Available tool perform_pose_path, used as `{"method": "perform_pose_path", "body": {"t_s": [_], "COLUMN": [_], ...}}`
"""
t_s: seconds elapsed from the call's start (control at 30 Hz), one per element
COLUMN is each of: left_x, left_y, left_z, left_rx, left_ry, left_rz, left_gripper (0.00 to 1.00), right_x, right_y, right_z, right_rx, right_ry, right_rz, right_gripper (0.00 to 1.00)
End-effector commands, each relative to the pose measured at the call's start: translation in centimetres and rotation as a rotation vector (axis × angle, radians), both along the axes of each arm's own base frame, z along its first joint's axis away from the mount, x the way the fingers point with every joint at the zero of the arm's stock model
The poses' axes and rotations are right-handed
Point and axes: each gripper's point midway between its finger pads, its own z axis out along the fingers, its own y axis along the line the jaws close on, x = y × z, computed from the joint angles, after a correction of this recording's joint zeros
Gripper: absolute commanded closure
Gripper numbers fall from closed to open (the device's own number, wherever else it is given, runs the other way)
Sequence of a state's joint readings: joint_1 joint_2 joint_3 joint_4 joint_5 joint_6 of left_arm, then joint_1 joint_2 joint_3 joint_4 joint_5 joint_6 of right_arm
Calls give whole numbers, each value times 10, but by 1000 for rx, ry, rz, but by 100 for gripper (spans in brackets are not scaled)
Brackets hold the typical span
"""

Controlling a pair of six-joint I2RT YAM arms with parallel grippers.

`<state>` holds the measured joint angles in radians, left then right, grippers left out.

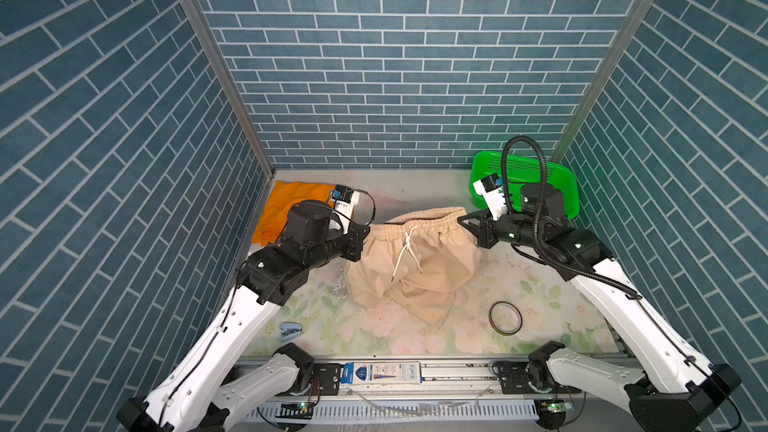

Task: Fold and stack the shorts
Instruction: 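Lift the beige shorts by the waistband high with both grippers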

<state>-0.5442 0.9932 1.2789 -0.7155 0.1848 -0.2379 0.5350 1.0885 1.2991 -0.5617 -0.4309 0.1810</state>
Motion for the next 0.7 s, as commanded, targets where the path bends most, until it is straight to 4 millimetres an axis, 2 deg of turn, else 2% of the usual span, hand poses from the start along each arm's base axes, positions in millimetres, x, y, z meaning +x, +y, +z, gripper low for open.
{"method": "perform_pose_path", "body": {"t_s": [0.0, 0.07, 0.13, 0.23, 0.33, 0.43, 0.53, 0.6, 0.67], "left_x": [-6, -9, -21, -38, -53, -63, -59, -43, -16], "left_y": [10, 12, 11, 20, 31, 34, 34, 40, 46], "left_z": [37, 72, 111, 155, 188, 204, 203, 194, 178], "left_rx": [101, 92, 81, 77, 60, 58, 92, 147, 217], "left_ry": [-89, -163, -233, -311, -381, -388, -350, -319, -274], "left_rz": [-32, -45, -94, -114, -105, -120, -118, -58, 14], "left_gripper": [100, 100, 100, 100, 100, 100, 100, 100, 100], "right_x": [-15, -23, -37, -60, -75, -85, -82, -61, -23], "right_y": [-5, -6, -9, -18, -29, -33, -30, -32, -32], "right_z": [42, 76, 110, 153, 184, 201, 208, 201, 182], "right_rx": [9, 47, 74, 115, 135, 153, 157, 103, 4], "right_ry": [-85, -144, -194, -273, -345, -358, -342, -332, -319], "right_rz": [39, 62, 92, 115, 105, 114, 119, 48, -44], "right_gripper": [100, 100, 100, 100, 100, 100, 100, 100, 100]}}
